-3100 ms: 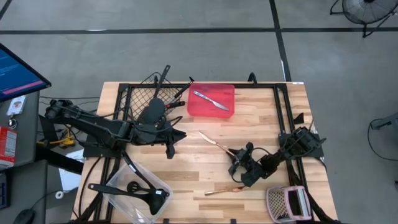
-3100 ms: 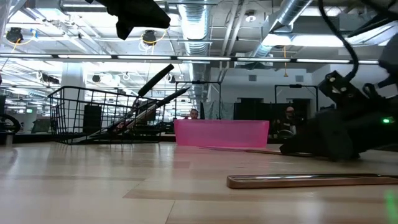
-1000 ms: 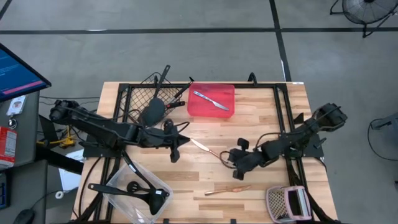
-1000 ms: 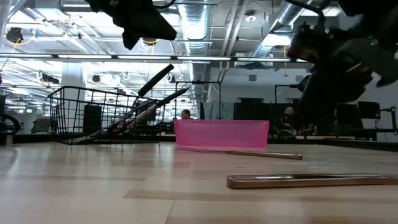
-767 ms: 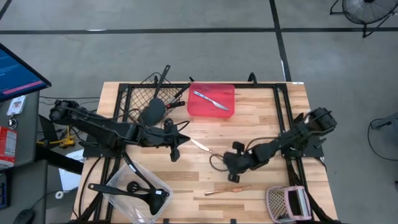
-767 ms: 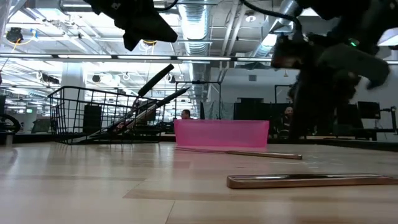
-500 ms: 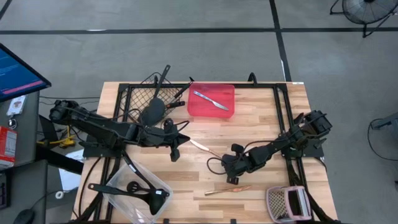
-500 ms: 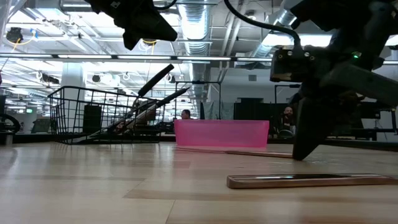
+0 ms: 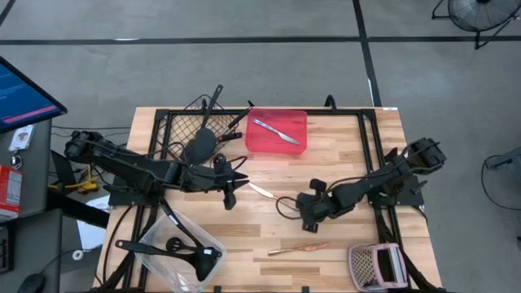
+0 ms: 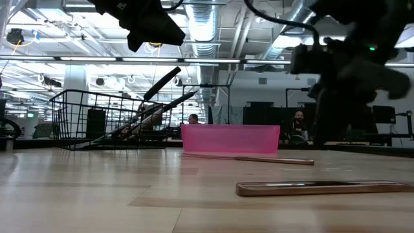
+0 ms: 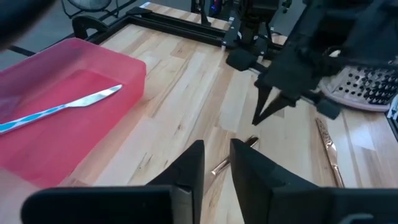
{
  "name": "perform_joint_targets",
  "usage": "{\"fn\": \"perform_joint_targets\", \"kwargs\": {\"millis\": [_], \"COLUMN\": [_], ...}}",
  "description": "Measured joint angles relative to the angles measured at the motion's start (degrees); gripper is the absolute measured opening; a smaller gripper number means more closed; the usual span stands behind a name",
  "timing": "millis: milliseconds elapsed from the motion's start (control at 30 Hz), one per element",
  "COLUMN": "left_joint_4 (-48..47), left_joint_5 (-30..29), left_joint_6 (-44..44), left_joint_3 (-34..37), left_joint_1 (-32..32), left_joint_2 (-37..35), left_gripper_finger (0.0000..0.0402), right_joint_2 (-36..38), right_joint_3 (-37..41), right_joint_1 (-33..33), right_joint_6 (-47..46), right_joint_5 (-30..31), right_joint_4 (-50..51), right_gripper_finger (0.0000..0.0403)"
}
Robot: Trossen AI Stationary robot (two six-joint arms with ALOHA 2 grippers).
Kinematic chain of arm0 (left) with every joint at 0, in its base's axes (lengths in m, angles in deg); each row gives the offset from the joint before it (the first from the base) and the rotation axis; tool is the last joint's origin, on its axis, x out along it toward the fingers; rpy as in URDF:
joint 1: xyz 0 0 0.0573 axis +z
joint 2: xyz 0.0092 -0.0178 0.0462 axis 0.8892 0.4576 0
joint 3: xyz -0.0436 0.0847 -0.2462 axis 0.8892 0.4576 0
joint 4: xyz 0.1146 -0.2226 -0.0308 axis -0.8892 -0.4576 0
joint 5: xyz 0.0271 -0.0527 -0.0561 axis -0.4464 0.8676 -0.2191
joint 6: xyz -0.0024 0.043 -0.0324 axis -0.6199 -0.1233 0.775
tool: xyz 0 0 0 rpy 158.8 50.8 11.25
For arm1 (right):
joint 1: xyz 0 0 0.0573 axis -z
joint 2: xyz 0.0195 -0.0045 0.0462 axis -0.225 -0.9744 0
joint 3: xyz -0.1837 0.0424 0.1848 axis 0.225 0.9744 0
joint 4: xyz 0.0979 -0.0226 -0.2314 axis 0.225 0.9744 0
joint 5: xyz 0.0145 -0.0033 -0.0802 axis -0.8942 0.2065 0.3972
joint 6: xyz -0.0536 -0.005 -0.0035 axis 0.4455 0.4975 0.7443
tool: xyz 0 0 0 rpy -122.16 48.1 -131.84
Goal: Pick & Place Kitchen Items
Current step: Put the gold table knife into the red bin
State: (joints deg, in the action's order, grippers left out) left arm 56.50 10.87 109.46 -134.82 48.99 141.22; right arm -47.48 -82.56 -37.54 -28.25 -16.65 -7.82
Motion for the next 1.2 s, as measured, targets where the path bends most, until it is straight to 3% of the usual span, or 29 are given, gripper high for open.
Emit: {"fn": "perform_joint_targets", "kwargs": {"millis": [533,967,1200], "left_joint_4": [-0.78,-1.05,-1.2], "left_joint_5": [0.02,0.02,0.04], "left_joint_6": [1.11,1.44,1.36], "left_joint_3": [0.0,0.0,0.0], "left_joint_1": [-0.02,-0.02,-0.02], "left_joint_2": [0.0,0.0,0.0], "left_gripper_finger": [0.0074,0.0074,0.0074], "right_joint_2": [-7.81,-3.01,-6.99], "right_joint_3": [0.39,-2.35,-2.47], "right_joint_1": [1.32,0.99,-0.3], "right_joint_6": [1.64,1.8,0.85], "right_joint_5": [0.13,0.88,0.05], "right_joint_4": [-6.32,-5.6,-6.21], "right_gripper_finger": [0.0,0.0,0.0]}}
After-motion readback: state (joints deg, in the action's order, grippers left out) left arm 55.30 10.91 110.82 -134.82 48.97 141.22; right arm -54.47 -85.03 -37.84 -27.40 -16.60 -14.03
